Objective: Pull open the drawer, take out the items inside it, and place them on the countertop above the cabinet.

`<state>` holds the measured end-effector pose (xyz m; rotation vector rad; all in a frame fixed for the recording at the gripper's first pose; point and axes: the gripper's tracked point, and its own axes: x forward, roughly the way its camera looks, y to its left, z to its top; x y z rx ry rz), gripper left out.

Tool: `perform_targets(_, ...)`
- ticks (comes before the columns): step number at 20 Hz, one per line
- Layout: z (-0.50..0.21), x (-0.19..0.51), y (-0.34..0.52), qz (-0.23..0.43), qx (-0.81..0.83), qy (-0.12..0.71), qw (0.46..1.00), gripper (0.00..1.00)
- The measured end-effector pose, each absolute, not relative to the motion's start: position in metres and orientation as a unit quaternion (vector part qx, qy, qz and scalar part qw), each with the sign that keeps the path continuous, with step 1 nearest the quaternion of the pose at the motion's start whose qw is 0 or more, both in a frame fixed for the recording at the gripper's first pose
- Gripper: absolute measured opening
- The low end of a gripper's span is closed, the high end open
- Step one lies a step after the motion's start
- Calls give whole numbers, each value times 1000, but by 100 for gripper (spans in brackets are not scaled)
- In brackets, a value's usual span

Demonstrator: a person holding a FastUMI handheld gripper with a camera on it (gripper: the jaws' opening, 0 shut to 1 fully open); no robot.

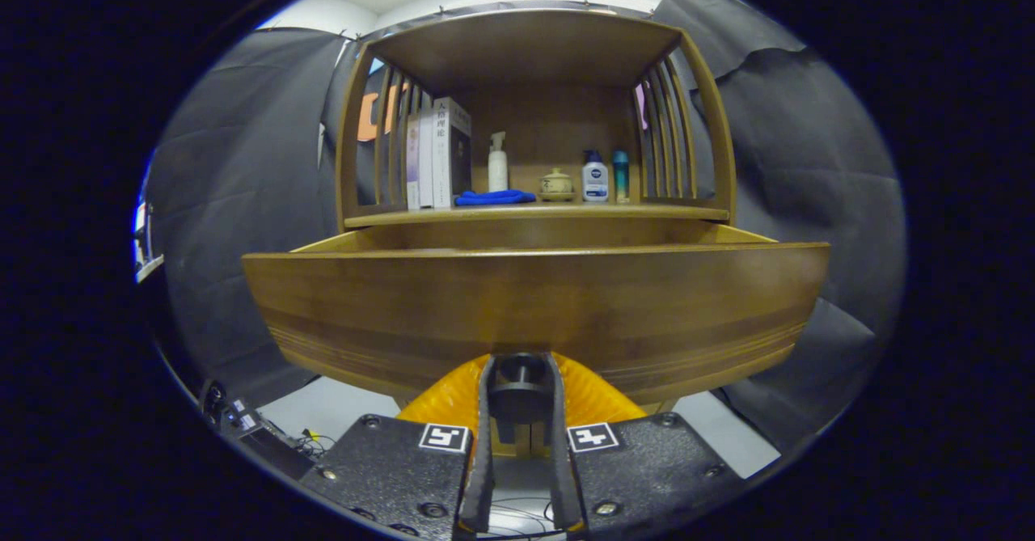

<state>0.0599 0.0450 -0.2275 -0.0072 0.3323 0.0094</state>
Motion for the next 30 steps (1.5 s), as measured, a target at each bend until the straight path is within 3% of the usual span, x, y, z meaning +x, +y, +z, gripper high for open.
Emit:
perform_targets(10, -230, 37, 46, 21, -27, 181, 983, 34)
perform_targets(21, -133, 26, 85, 92, 9, 195, 976, 100)
perform_targets(30, -119, 91, 82, 80, 13, 326, 942, 100)
